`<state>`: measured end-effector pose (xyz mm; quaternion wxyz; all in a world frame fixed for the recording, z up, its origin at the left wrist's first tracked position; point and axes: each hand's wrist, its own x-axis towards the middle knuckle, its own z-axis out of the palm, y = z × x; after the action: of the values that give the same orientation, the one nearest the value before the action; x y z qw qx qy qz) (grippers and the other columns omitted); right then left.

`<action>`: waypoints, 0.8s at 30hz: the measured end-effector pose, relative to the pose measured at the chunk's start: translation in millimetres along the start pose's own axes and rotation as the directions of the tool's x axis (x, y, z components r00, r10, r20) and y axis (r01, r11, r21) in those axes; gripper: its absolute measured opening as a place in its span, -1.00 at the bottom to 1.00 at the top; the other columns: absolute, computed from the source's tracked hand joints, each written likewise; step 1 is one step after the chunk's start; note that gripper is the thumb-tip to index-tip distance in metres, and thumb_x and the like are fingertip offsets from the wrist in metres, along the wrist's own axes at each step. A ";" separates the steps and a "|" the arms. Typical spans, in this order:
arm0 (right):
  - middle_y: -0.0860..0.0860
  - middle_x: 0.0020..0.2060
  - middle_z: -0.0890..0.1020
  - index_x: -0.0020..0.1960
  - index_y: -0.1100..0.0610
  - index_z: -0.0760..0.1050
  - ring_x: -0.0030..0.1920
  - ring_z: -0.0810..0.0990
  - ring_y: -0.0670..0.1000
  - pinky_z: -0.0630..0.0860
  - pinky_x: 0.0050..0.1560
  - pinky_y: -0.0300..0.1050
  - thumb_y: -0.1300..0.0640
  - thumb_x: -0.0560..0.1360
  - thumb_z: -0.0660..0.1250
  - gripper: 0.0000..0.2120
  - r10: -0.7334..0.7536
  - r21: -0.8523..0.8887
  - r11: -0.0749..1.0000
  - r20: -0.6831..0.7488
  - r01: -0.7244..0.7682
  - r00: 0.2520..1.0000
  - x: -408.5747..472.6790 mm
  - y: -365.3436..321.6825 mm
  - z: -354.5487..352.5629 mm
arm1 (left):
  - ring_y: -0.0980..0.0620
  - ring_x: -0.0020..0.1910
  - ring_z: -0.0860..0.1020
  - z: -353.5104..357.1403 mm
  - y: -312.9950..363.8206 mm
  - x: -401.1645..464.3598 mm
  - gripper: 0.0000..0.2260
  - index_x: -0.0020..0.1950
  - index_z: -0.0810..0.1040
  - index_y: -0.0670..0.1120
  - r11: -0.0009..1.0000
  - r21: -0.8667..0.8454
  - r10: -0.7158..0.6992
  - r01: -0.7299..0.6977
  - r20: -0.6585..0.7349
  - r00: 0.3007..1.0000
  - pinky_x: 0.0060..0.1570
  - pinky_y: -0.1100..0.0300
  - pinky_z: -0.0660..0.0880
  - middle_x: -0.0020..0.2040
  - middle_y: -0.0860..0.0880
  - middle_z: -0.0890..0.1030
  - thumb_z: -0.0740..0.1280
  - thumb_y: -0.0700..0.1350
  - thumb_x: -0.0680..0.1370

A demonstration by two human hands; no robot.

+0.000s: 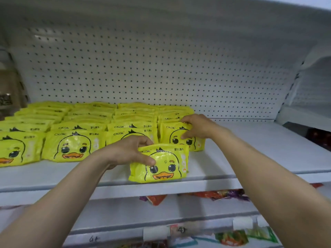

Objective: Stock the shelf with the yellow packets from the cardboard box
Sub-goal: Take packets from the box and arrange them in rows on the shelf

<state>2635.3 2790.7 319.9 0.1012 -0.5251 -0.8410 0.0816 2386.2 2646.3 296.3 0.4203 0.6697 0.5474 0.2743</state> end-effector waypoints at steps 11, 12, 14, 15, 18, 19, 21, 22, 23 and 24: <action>-0.19 0.01 0.64 0.17 -0.13 0.54 0.04 0.58 -0.21 0.49 0.05 -0.28 -0.18 0.38 0.50 -0.60 -0.342 0.326 0.894 0.057 0.307 0.938 -42.7 -26.8 -4.5 | 0.02 -0.08 0.63 22.5 20.7 22.7 -0.76 -0.10 0.63 -0.05 0.999 -0.001 0.051 -0.052 -0.239 0.970 0.05 0.05 0.50 -0.10 -0.01 0.68 0.60 -0.12 0.32; -0.20 -0.01 0.62 0.17 -0.13 0.53 0.01 0.56 -0.20 0.46 -0.02 -0.33 -0.17 0.36 0.52 -0.58 -0.360 0.259 0.912 0.128 0.319 0.924 -47.8 -26.4 -4.2 | 0.06 -0.16 0.62 24.7 24.1 24.5 -0.78 -0.12 0.63 -0.04 0.999 -0.003 0.052 -0.055 -0.257 0.965 -0.03 0.09 0.50 -0.14 0.01 0.67 0.60 -0.14 0.32; -0.20 -0.13 0.59 0.07 -0.11 0.54 -0.10 0.53 -0.15 0.37 -0.22 -0.38 -0.11 0.35 0.55 -0.65 -0.361 0.162 0.927 0.139 0.338 0.922 -49.9 -19.6 -0.6 | 0.07 -0.22 0.62 30.3 30.5 28.4 -0.80 -0.14 0.63 -0.03 0.998 -0.026 0.039 -0.049 -0.294 0.955 -0.14 0.13 0.53 -0.17 0.00 0.67 0.59 -0.17 0.33; -0.20 -0.19 0.57 -0.02 -0.12 0.53 -0.16 0.51 -0.15 0.34 -0.28 -0.38 -0.08 0.34 0.57 -0.71 -0.347 0.183 0.929 0.120 0.322 0.930 -48.6 -15.2 1.3 | 0.07 -0.21 0.62 33.2 31.8 31.0 -0.81 -0.14 0.64 -0.03 0.998 -0.026 0.040 -0.051 -0.330 0.943 -0.12 0.12 0.54 -0.15 -0.01 0.68 0.58 -0.17 0.34; -0.15 -0.23 0.58 -0.13 -0.10 0.53 -0.17 0.53 -0.09 0.41 -0.26 -0.25 -0.03 0.33 0.58 -0.76 -0.294 0.230 0.934 0.066 0.272 0.954 -41.1 -0.8 5.1 | 0.11 -0.09 0.59 41.0 22.5 40.2 -0.84 -0.06 0.65 -0.02 0.985 0.163 0.139 -0.058 -0.544 0.827 -0.01 0.13 0.50 -0.08 0.03 0.67 0.54 -0.14 0.40; -0.11 -0.18 0.61 -0.07 -0.07 0.56 -0.12 0.56 -0.05 0.47 -0.18 -0.18 -0.04 0.33 0.58 -0.74 -0.267 0.228 0.941 0.048 0.249 0.963 -38.5 3.9 5.8 | 0.08 -0.02 0.58 43.3 16.1 41.6 -0.83 -0.01 0.65 -0.01 0.962 0.269 0.198 -0.034 -0.611 0.766 0.03 0.14 0.48 -0.02 0.04 0.66 0.52 -0.12 0.42; -0.07 -0.06 0.64 0.08 -0.02 0.59 -0.03 0.59 0.00 0.52 -0.07 -0.11 -0.08 0.30 0.58 -0.60 -0.205 0.203 0.959 0.008 0.199 0.979 -33.8 12.8 6.9 | -0.03 0.19 0.51 49.6 1.2 42.1 -0.75 0.14 0.62 0.00 0.887 0.460 0.320 0.028 -0.659 0.681 0.21 0.09 0.41 0.16 -0.02 0.62 0.47 -0.09 0.47; -0.07 -0.05 0.63 0.11 -0.02 0.59 -0.02 0.59 0.01 0.52 -0.06 -0.10 -0.09 0.29 0.58 -0.56 -0.179 0.186 0.966 -0.009 0.177 0.984 -32.2 16.1 7.2 | -0.11 0.30 0.44 53.4 -6.3 42.2 -0.69 0.22 0.59 0.00 0.842 0.536 0.365 0.064 -0.654 0.663 0.31 0.05 0.34 0.26 -0.07 0.57 0.46 -0.08 0.48; -0.08 -0.06 0.62 0.11 -0.02 0.59 -0.02 0.58 0.01 0.51 -0.07 -0.11 -0.10 0.29 0.58 -0.56 -0.168 0.172 0.971 -0.020 0.169 0.986 -31.3 17.7 7.0 | -0.18 0.38 0.37 57.1 -14.1 42.1 -0.63 0.28 0.56 -0.01 0.802 0.588 0.387 0.108 -0.648 0.656 0.38 0.00 0.27 0.34 -0.12 0.51 0.46 -0.06 0.48; -0.08 -0.07 0.61 0.10 -0.02 0.59 -0.01 0.58 0.01 0.51 -0.07 -0.10 -0.09 0.29 0.58 -0.58 -0.162 0.155 0.974 -0.026 0.164 0.986 -30.6 19.0 6.6 | -0.21 0.45 0.30 60.8 -20.5 42.6 -0.58 0.32 0.53 -0.01 0.762 0.629 0.398 0.152 -0.641 0.656 0.42 -0.06 0.22 0.41 -0.15 0.44 0.46 -0.03 0.47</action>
<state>2663.2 2771.2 306.4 0.1540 -0.4454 -0.8715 0.1352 2436.9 2672.4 244.5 -0.1141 0.6355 0.6780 0.3514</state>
